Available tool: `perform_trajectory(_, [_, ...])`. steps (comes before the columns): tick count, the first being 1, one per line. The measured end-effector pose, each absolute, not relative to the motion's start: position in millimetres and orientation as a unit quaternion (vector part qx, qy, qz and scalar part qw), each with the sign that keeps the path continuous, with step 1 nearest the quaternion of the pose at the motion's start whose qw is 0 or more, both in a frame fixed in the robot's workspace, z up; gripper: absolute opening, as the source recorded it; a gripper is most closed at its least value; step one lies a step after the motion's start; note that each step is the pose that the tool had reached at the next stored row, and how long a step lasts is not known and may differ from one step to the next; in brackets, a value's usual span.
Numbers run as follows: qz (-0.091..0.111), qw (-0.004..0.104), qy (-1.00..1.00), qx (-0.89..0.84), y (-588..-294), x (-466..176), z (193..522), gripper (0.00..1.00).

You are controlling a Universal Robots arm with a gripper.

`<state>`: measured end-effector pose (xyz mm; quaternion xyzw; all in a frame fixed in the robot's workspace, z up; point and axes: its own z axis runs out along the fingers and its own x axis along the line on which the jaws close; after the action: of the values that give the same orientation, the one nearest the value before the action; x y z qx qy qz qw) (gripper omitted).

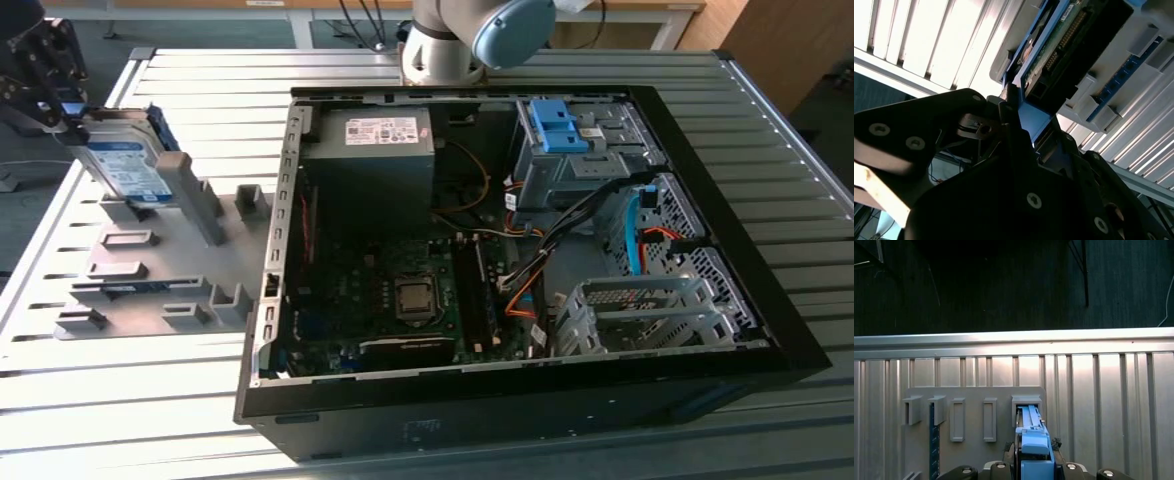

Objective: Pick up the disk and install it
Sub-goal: 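Pick up the disk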

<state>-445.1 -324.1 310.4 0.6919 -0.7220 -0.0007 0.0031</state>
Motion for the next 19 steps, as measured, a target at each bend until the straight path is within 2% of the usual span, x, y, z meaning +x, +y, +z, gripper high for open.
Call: perform_trajectory(19, [0.000,0.004,-0.722,0.692,-324,-445,325,0.36])
